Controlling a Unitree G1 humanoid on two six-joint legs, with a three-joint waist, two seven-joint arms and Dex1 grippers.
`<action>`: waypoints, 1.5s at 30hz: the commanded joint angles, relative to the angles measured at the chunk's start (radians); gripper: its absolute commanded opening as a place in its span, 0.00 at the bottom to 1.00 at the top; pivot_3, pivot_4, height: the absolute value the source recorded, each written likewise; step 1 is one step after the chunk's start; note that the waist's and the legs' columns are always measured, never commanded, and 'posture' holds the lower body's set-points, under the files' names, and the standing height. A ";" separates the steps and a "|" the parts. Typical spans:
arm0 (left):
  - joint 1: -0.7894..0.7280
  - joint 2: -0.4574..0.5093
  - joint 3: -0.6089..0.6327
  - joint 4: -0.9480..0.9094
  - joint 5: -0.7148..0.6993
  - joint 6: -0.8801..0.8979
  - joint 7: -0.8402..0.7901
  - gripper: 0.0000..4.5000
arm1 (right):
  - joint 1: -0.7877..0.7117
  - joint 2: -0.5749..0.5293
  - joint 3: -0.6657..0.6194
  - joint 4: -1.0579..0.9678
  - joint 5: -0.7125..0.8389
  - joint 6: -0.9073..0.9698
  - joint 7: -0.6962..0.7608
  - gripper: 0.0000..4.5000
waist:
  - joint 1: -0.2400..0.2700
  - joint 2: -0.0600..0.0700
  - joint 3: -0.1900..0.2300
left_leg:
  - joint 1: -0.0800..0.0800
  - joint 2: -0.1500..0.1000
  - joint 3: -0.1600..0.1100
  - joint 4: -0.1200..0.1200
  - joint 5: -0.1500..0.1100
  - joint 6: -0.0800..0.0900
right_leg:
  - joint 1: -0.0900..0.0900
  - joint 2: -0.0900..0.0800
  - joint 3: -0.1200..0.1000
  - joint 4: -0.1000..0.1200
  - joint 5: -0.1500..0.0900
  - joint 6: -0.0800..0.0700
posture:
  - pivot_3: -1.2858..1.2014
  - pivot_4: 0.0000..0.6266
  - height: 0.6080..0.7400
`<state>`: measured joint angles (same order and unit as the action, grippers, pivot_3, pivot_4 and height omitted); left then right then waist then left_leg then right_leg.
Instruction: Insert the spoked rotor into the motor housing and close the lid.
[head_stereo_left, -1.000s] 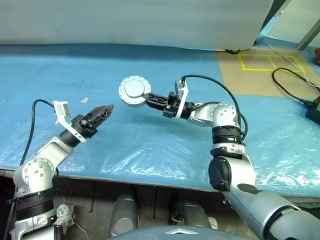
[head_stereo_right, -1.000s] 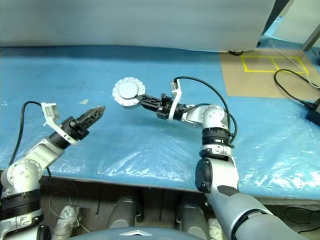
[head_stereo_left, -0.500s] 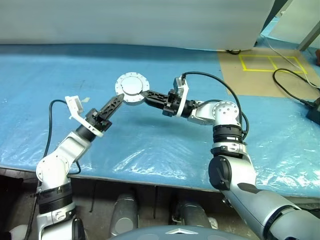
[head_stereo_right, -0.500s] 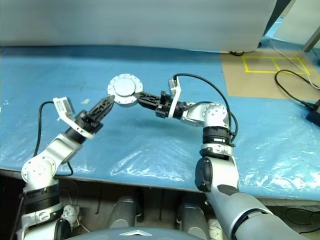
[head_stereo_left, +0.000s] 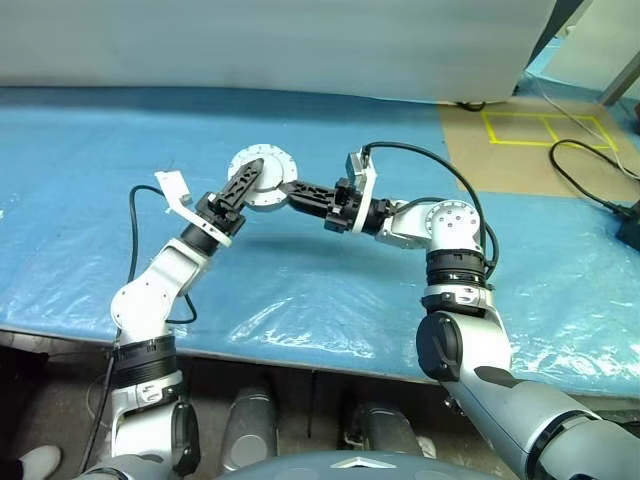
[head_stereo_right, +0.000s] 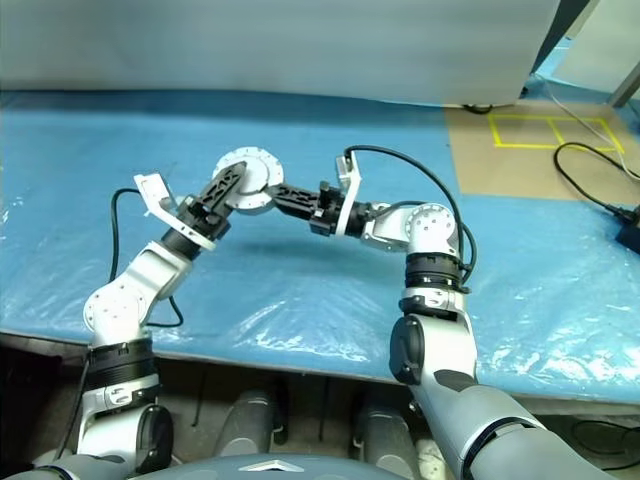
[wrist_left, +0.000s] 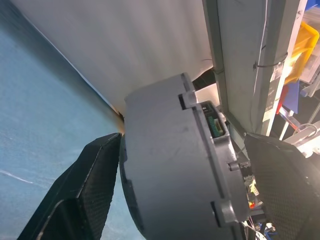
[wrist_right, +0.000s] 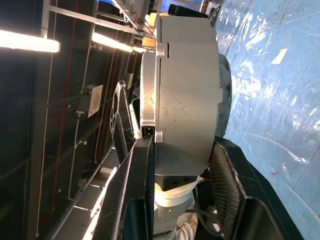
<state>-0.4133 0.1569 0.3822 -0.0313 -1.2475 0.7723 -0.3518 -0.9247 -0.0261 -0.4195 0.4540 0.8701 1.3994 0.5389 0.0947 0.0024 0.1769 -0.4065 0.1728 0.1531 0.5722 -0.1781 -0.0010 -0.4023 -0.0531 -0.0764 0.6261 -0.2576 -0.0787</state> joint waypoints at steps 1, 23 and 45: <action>0.000 0.001 -0.021 -0.004 0.000 0.002 -0.041 0.91 | -0.023 0.013 -0.013 -0.055 0.066 -0.007 0.019 0.26 | 0.001 0.000 0.000 | 0.000 0.000 0.000 0.000 0.000 0.000 | 0.000 0.000 0.000 0.000 0.000 0.000 | 0.52 0.24 1.00; -0.030 0.011 -0.027 0.076 0.046 -0.033 -0.067 0.63 | -0.014 0.017 0.003 -0.047 0.057 -0.025 0.017 0.26 | 0.001 0.000 0.000 | -0.001 0.000 -0.001 0.002 0.000 0.000 | 0.001 0.000 -0.001 0.000 0.001 0.001 | 0.52 0.24 1.00; -0.034 0.034 0.006 0.109 0.101 -0.067 -0.090 0.61 | -0.009 0.012 0.036 -0.039 0.039 -0.096 0.031 0.70 | 0.001 0.000 0.000 | 0.000 0.000 -0.003 0.004 0.000 0.000 | 0.002 0.000 -0.001 0.001 0.001 0.002 | 0.52 0.24 1.00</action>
<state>-0.4383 0.1709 0.3510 0.0815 -1.1577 0.7391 -0.4431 -0.8885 -0.0225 -0.3618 0.4524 0.8416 1.2984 0.5451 0.0953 0.0024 0.1769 -0.4070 0.1725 0.1506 0.5758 -0.1781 -0.0010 -0.4004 -0.0534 -0.0773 0.6273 -0.2565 -0.0770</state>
